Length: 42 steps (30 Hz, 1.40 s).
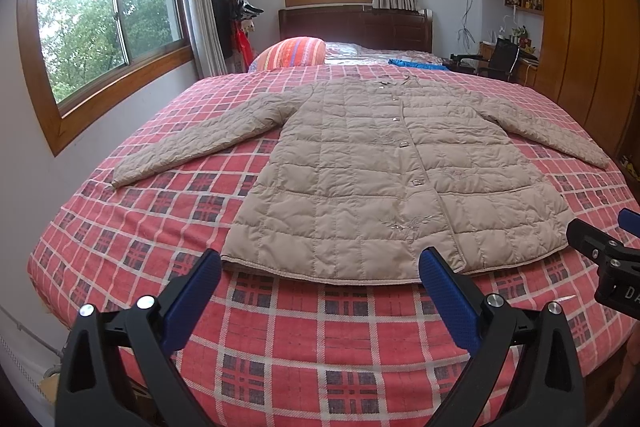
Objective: Fold large clothes
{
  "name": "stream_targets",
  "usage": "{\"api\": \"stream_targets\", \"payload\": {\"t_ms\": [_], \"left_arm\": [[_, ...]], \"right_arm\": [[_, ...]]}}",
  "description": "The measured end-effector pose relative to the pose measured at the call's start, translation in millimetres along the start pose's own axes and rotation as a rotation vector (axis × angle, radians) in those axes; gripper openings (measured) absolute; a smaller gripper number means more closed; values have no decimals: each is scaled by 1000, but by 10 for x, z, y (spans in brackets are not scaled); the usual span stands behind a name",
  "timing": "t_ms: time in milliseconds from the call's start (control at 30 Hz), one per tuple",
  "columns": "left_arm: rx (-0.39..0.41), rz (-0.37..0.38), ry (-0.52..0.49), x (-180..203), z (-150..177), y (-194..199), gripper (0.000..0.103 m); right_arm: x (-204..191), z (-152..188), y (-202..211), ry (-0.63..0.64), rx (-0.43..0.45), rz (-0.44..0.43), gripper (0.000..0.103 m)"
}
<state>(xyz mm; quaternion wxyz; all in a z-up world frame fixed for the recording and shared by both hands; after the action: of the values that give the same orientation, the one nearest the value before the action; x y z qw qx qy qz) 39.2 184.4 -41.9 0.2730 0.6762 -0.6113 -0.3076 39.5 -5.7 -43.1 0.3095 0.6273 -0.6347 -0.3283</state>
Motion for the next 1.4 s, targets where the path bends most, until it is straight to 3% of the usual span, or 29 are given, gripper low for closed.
{"api": "stream_targets", "payload": {"t_ms": [500,1000,1200,1400], "left_arm": [[-11,-3,8,-23,19,-49,99],[-49,56,19,63,-15,-193,99],[-70,89,8,196,-199,-342,98],[-100,149,-107,647,-730,-628,99]], "right_arm": [[-22,-6,-9,3,-7,-3,101],[83,-89,-120,-12,-7,-40,101],[319,-200,-235,-51,-10,1,101],[913,-536,-351,-103,11,57,101]]}}
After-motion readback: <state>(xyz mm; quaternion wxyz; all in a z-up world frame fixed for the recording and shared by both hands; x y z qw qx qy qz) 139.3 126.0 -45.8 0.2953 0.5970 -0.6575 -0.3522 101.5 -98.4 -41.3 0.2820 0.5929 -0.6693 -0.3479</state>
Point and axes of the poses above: each gripper's, at about its wrist camera, not at the fingertips, and y roughly against the way its jaws point, x to its right, z to its underside, the point moved 5 cm from there along -y, roughly the way its jaws point, and after that the axes turned 9 degrees about -x, right-handed, at the moved point
